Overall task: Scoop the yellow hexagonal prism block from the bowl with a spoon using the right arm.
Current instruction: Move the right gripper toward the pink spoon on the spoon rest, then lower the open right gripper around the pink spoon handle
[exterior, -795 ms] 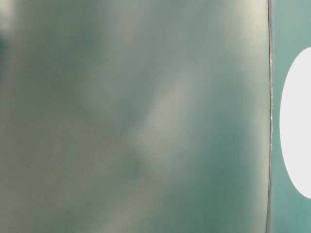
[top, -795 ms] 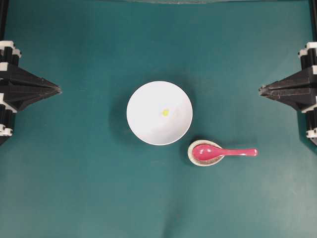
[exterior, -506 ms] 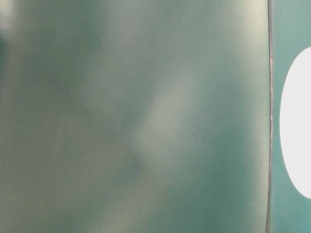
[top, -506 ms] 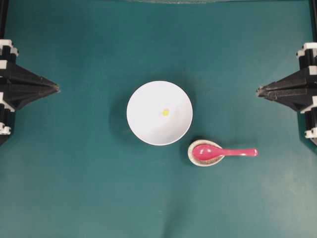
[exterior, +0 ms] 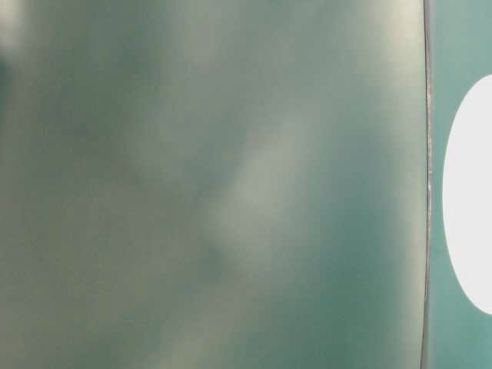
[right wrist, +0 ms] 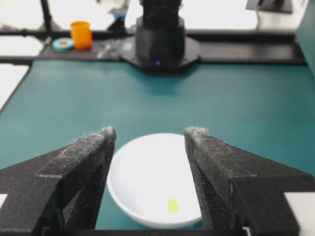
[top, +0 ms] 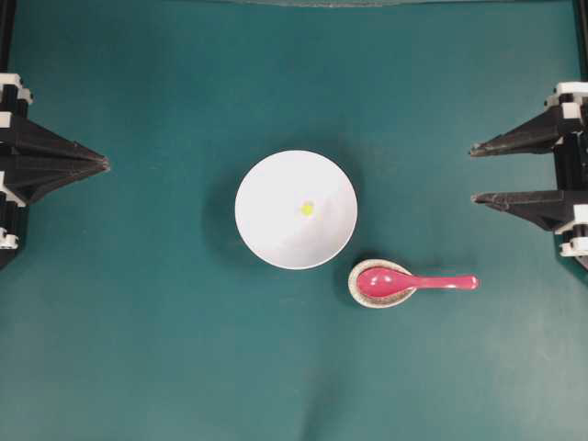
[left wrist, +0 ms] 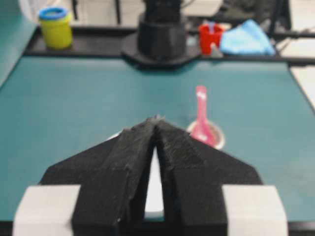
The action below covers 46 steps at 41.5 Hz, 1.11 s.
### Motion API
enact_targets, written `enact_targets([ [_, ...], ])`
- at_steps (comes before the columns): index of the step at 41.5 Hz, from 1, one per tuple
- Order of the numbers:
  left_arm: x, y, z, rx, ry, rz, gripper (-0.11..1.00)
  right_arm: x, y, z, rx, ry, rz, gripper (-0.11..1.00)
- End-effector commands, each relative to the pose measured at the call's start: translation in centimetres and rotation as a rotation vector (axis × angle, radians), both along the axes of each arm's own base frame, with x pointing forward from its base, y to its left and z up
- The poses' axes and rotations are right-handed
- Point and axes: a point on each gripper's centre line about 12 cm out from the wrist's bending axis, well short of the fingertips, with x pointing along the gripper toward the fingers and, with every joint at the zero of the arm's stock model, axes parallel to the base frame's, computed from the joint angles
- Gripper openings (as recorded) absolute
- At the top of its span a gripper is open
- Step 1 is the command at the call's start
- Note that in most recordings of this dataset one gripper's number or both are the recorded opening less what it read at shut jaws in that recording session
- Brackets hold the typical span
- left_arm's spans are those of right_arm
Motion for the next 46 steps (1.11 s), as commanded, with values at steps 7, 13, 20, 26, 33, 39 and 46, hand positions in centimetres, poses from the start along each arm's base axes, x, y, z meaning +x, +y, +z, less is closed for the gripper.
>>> enact_targets([
  [7, 0.2, 0.0, 1.1, 0.004, -0.028, -0.001, 0.06, 0.9, -0.2, -0.3, 0.067, 0.013, -0.018, 0.61],
  [13, 0.3, 0.0, 0.9, 0.002, -0.02, 0.0, 0.06, 1.8, -0.3, -2.4, 0.106, 0.056, -0.031, 0.61],
  [20, 0.3, 0.0, 0.9, 0.003, -0.018, 0.001, 0.06, 2.9, 0.5, -5.1, 0.136, 0.071, -0.018, 0.61],
  [26, 0.4, 0.0, 0.9, 0.003, -0.017, 0.001, 0.06, 3.5, 1.5, -7.0, 0.153, 0.077, -0.002, 0.61],
  [33, 0.4, 0.0, 0.9, 0.003, -0.017, -0.001, 0.06, 3.7, 3.1, -9.0, 0.176, 0.094, 0.029, 0.61],
  [39, 0.4, 0.0, 0.8, 0.003, -0.017, -0.001, 0.06, 3.4, 4.5, -10.6, 0.192, 0.111, 0.054, 0.61],
  [46, 0.4, 0.0, 0.7, 0.002, -0.014, 0.001, 0.06, 2.6, 5.9, -12.5, 0.207, 0.124, 0.066, 0.61],
])
